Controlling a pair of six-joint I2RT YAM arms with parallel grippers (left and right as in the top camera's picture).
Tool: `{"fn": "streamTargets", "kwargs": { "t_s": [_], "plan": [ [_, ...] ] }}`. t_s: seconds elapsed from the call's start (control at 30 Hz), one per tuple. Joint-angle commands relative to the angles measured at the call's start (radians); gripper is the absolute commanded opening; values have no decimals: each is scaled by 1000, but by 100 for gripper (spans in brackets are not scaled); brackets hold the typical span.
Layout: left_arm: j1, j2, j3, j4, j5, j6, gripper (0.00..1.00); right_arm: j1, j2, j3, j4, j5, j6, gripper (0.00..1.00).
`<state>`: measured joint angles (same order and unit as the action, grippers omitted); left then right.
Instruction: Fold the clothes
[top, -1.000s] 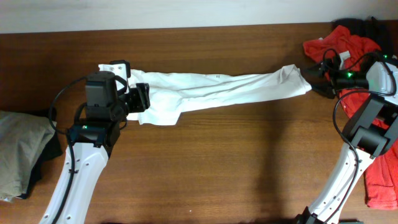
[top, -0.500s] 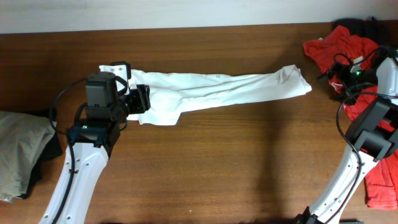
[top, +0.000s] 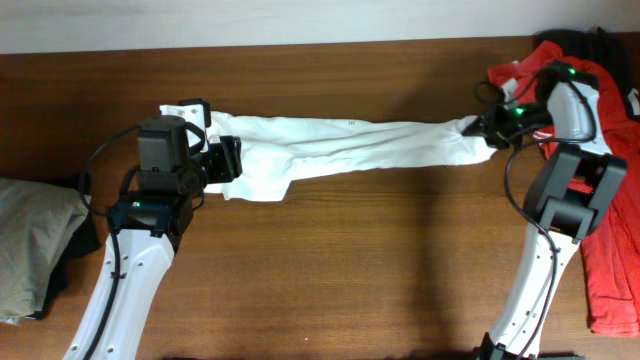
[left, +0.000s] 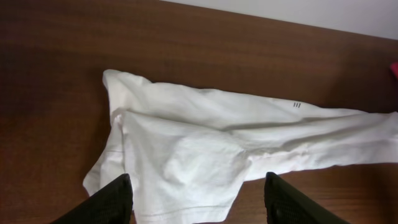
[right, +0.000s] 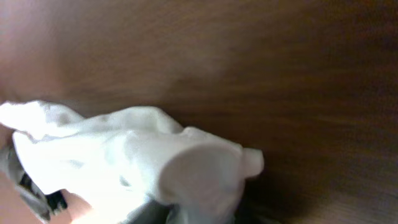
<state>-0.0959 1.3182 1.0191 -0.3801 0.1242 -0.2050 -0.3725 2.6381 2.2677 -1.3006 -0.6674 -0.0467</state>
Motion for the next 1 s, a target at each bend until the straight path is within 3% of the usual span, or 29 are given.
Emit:
{"fn": "streamTargets", "kwargs": {
  "t_s": [0.0,0.23,0.47,0.5,0.7,0.97],
  "plan": [
    [-2,-6,2,0,15,5,67,-80,117,-59,-20,182,1,4],
    [-2,-5,2,0,14,5,66,-51,25,-57,-48,182,-2,4],
    [-2,-5,2,0,14,6,65,160,-288,-57,-90,223,60,3],
    [-2,-5,2,0,11,6,56,174,-321,-57,-107,244,81,4],
    [-2,-5,2,6,11,5,57,239,-349,-57,-186,269,86,4],
    [-1,-5,2,46,-39,6,57,578,-349,-38,-160,313,238,4]
  ]
}}
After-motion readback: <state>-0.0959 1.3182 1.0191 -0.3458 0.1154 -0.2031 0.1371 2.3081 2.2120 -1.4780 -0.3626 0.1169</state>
